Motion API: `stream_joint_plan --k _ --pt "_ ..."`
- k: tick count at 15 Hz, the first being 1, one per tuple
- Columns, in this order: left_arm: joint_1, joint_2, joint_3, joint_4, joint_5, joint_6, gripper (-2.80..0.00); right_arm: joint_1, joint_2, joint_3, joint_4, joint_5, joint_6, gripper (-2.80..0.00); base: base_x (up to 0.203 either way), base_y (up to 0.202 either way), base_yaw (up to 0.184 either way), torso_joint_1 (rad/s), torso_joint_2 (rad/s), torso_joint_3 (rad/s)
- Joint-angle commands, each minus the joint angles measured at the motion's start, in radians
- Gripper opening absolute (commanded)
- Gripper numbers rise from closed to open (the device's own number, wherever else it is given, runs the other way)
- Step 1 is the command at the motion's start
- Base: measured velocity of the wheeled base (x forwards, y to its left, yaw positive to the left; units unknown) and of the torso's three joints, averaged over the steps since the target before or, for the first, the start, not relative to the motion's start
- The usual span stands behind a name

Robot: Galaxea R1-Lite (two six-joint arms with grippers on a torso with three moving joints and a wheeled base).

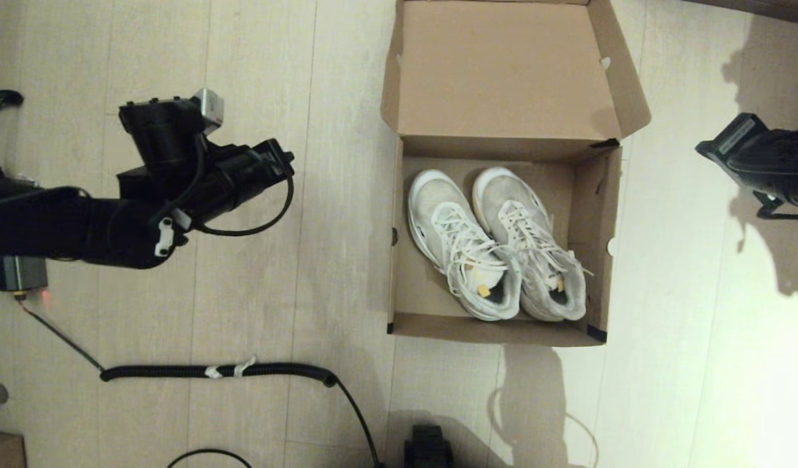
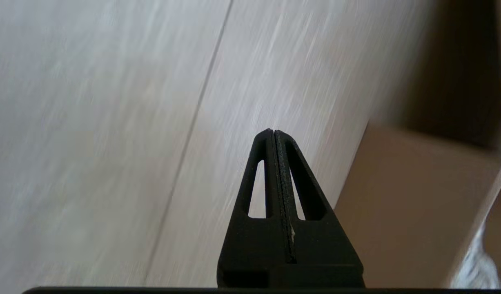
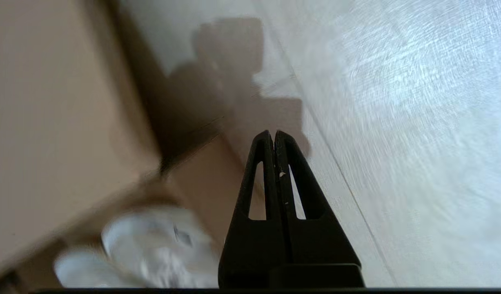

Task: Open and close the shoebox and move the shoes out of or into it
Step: Close the shoe box

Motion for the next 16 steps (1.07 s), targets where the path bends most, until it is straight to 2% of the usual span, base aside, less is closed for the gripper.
stream_joint_plan --k 1,2,4,5,7,9,11,12,14,16 --pt "0.001 0.082 -0.089 -0.035 -0.011 -0.042 -2.8 -0.039 0.102 -0.037 -0.042 0.004 0.156 -2.8 0.0 0.0 0.0 0.0 0.0 0.0" --pt "0.001 0.107 -0.133 -0.095 -0.022 -0.101 -2.8 -0.063 0.156 -0.07 -0.094 0.009 0.287 -2.8 0.0 0.0 0.0 0.0 0.0 0.0" --pt "0.007 0.155 -0.25 -0.164 -0.031 -0.183 -2.8 -0.116 0.253 -0.135 -0.155 0.045 0.464 -2.8 0.0 0.0 0.0 0.0 0.0 0.0" --pt "0.015 0.184 -0.328 -0.163 -0.035 -0.243 -2.8 -0.145 0.276 -0.156 -0.167 0.126 0.55 -2.8 0.0 0.0 0.0 0.0 0.0 0.0" --pt "0.047 0.238 -0.465 -0.121 -0.061 -0.407 -2.8 -0.187 0.32 -0.207 -0.175 0.321 0.687 -2.8 0.0 0.0 0.0 0.0 0.0 0.0" --pt "0.068 0.261 -0.503 -0.077 -0.187 -0.601 -2.8 -0.207 0.386 -0.27 -0.181 0.499 0.747 -2.8 0.0 0.0 0.0 0.0 0.0 0.0" --pt "0.081 0.265 -0.51 -0.06 -0.345 -0.749 -2.8 -0.213 0.435 -0.323 -0.188 0.645 0.759 -2.8 0.0 0.0 0.0 0.0 0.0 0.0" --pt "0.084 0.276 -0.512 -0.06 -0.421 -0.786 -2.8 -0.215 0.456 -0.339 -0.213 0.705 0.76 -2.8 0.0 0.0 0.0 0.0 0.0 0.0" --pt "0.081 0.315 -0.534 -0.066 -0.519 -0.806 -2.8 -0.214 0.497 -0.353 -0.354 0.78 0.794 -2.8 0.0 0.0 0.0 0.0 0.0 0.0" --pt "0.066 0.341 -0.536 -0.133 -0.566 -0.805 -2.8 -0.214 0.546 -0.356 -0.546 0.849 0.936 -2.8 0.0 0.0 0.0 0.0 0.0 0.0"
